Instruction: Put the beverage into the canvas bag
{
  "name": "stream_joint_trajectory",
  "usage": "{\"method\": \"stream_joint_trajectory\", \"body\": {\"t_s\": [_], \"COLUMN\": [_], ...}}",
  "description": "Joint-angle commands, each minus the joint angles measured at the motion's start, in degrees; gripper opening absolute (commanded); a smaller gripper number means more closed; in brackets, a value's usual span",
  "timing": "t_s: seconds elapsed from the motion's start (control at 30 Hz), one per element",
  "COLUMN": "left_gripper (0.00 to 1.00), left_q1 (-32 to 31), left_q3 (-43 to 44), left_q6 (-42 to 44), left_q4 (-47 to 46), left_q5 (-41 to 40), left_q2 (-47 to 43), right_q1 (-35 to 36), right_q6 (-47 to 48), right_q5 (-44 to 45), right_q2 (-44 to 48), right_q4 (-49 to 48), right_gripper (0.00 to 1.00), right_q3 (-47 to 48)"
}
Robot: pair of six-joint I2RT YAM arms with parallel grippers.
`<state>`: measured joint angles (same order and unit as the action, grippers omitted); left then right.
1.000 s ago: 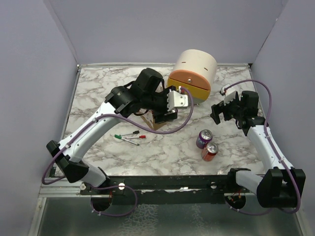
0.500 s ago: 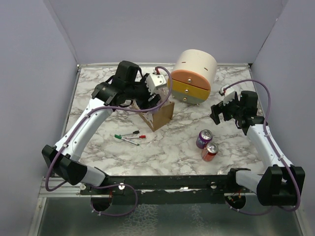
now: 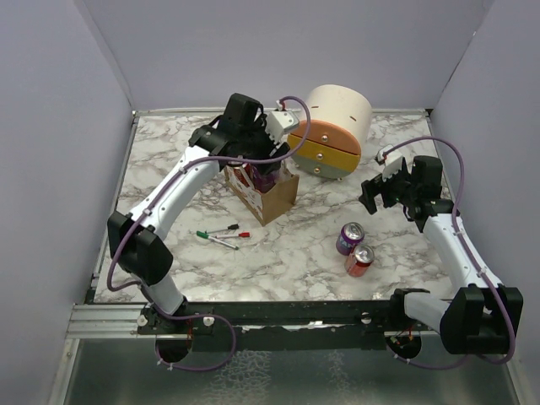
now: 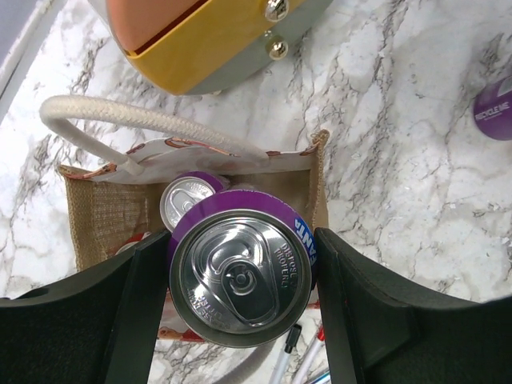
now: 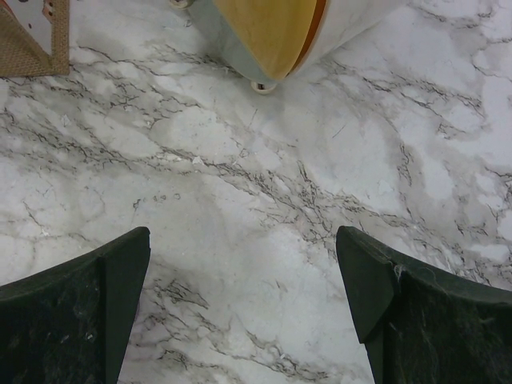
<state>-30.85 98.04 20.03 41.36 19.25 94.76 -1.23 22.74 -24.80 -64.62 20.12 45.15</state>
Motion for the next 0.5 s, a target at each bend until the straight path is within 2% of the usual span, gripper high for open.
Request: {"method": "stream_joint_trajectory", "body": {"t_s": [0.0, 0.47], "left_gripper": [0.0, 0.0], "left_q1": [0.0, 0.0], "left_q3": [2.9, -6.4], "left_q6": [-0.9, -0.8], "left_q4": [-4.3, -7.5], "left_q5": [-3.5, -4.8], "left_q2": [1.2, 0.8], "right_q1": [-0.3, -0.3], "right_q6": [0.3, 0.3], "right_q5": [-2.1, -2.7], "right_q2": [0.0, 0.1], "right_q4": [0.0, 0.2], "right_gripper": [1.0, 1.0], "right_q3": [0.4, 0.5]}}
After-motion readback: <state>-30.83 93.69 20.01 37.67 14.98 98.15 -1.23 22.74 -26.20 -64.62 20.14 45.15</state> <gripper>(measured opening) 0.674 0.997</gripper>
